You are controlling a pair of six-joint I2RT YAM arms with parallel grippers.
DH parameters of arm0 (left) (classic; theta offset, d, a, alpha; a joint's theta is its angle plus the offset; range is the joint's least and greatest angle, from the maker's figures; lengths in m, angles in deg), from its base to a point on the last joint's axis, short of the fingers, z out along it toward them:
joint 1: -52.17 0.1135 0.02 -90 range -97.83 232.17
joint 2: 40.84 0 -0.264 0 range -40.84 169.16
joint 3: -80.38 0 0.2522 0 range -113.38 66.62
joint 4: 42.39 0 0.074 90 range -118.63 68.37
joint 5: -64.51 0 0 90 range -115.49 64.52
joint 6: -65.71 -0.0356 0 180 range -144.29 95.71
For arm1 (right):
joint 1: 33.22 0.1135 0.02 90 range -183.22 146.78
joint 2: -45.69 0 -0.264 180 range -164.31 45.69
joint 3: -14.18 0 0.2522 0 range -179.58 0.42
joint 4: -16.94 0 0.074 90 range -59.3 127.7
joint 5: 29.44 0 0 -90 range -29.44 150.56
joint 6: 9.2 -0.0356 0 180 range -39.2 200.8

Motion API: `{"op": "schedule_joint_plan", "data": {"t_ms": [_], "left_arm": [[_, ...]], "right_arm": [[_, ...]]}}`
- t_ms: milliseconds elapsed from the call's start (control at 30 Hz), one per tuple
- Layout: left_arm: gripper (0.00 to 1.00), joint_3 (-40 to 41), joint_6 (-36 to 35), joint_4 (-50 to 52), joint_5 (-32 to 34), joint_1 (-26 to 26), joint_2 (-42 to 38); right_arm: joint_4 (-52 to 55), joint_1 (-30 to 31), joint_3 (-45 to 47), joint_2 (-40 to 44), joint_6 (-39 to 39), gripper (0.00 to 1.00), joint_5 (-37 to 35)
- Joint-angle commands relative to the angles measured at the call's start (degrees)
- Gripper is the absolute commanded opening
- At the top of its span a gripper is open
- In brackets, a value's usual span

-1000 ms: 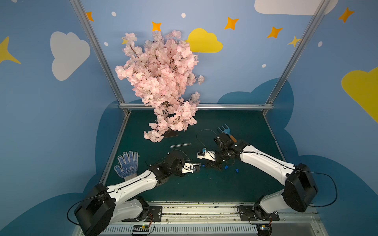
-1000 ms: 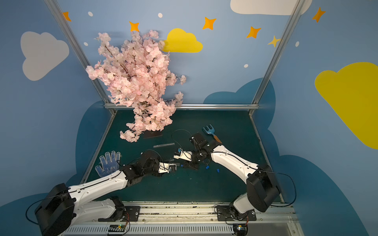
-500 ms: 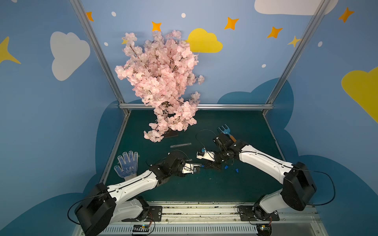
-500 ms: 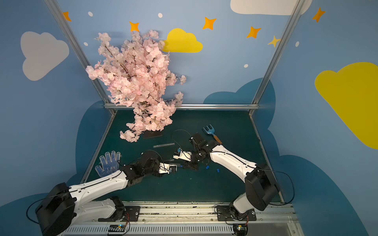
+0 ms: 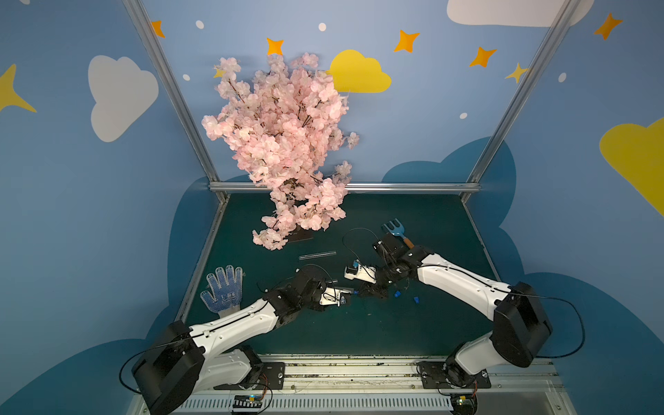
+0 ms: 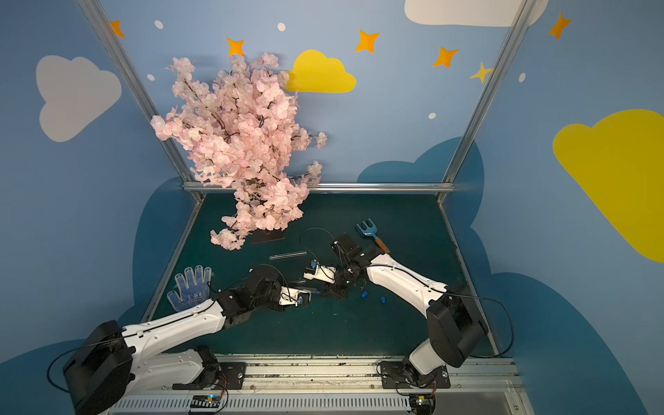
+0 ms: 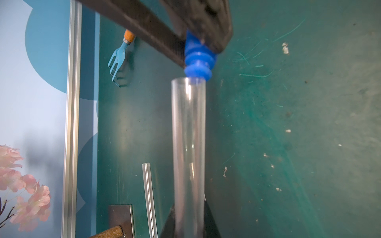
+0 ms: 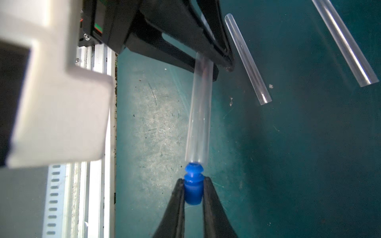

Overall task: Insert stoppers into test tubes
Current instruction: Insert the stopper into the test tube.

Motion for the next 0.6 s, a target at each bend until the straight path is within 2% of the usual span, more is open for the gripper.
{"op": "schedule_joint_plan", "data": {"t_ms": [0,200,567], "left_arm": [[0.06,-1.7,-0.2,0.2,1.8,-0.3,0.8],[0.06,-2.1,-1.5,-0.9,5.2,-0.3,1.8],[0.06,-1.2,-2.8,-2.0,2.4,-0.7,0.9]], "right_arm": [[0.9,0.5,-1.5,0.1,0.2,0.15,0.8],[1.7,0.5,-1.0,0.3,0.4,0.15,0.3],[1.2,0.7,-1.8,-0.5,0.4,0.15,0.2]]}}
